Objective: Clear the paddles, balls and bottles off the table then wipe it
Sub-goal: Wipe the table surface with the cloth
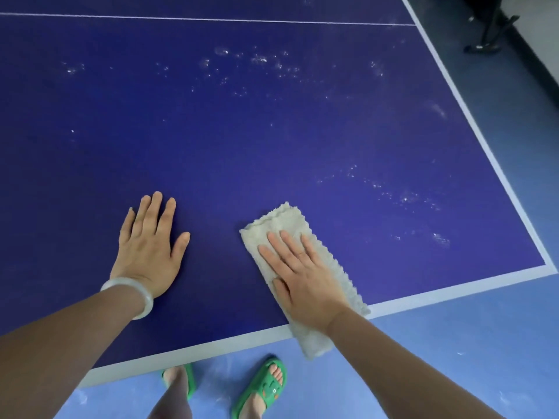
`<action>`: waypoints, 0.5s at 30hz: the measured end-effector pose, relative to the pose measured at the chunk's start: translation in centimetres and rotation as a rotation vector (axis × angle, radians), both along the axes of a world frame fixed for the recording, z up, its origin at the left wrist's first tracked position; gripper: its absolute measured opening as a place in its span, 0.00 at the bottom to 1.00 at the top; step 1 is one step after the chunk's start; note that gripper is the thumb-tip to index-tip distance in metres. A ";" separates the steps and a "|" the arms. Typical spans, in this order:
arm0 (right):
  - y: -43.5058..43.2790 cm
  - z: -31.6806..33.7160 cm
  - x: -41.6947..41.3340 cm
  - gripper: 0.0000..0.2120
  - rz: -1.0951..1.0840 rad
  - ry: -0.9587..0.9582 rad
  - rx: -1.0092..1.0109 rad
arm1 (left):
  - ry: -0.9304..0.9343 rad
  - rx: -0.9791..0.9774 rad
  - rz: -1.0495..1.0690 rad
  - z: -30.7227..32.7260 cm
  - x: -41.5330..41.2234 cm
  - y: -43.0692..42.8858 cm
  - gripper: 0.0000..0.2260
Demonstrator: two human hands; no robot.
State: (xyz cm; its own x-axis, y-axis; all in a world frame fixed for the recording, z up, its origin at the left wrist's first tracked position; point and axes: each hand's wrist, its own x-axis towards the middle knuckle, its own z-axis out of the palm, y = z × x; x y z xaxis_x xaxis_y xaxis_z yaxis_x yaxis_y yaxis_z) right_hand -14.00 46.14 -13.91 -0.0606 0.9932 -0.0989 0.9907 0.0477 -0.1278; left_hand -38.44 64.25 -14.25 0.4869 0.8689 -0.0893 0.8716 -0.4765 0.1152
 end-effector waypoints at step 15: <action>5.7 -0.2 -1.6 0.27 -0.095 0.020 0.009 | 0.036 0.021 0.004 -0.1 0.1 0.1 0.32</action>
